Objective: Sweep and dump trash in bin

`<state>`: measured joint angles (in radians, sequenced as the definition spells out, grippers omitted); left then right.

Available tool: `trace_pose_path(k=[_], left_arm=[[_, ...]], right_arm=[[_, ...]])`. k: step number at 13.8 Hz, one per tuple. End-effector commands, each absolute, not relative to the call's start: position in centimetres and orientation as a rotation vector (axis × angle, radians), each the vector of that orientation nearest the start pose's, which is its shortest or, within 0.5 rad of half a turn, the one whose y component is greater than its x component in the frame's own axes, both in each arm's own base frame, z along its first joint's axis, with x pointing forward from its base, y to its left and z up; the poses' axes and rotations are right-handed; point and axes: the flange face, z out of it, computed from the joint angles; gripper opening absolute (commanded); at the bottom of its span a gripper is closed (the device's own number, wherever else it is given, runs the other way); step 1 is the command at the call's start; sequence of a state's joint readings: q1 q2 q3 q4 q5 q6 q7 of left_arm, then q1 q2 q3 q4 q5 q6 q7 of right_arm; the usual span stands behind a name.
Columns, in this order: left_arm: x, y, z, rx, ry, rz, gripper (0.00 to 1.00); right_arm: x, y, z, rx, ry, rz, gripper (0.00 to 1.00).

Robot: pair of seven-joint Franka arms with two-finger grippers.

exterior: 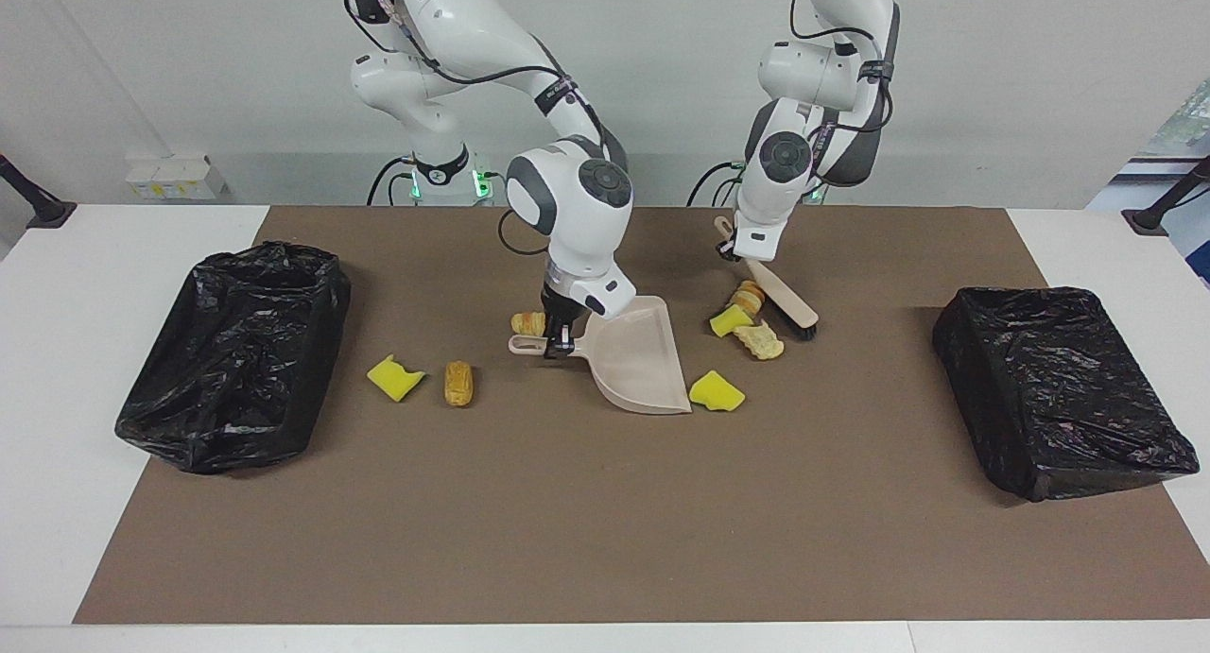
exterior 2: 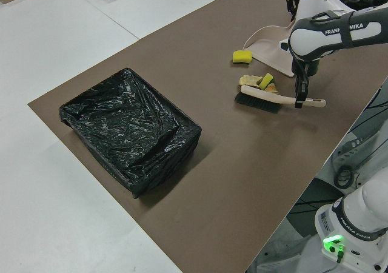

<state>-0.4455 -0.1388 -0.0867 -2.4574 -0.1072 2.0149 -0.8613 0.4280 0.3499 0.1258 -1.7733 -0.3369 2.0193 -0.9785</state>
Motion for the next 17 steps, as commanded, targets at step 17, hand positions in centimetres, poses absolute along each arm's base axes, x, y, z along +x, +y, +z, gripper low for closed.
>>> trace_pose_path(k=[17], left_arm=[[34.9, -36.5, 37.0, -3.218, 0.167, 0.244, 0.00]], right_arm=[[55.3, 31.1, 34.9, 1.946, 2.158, -0.223, 0.00]])
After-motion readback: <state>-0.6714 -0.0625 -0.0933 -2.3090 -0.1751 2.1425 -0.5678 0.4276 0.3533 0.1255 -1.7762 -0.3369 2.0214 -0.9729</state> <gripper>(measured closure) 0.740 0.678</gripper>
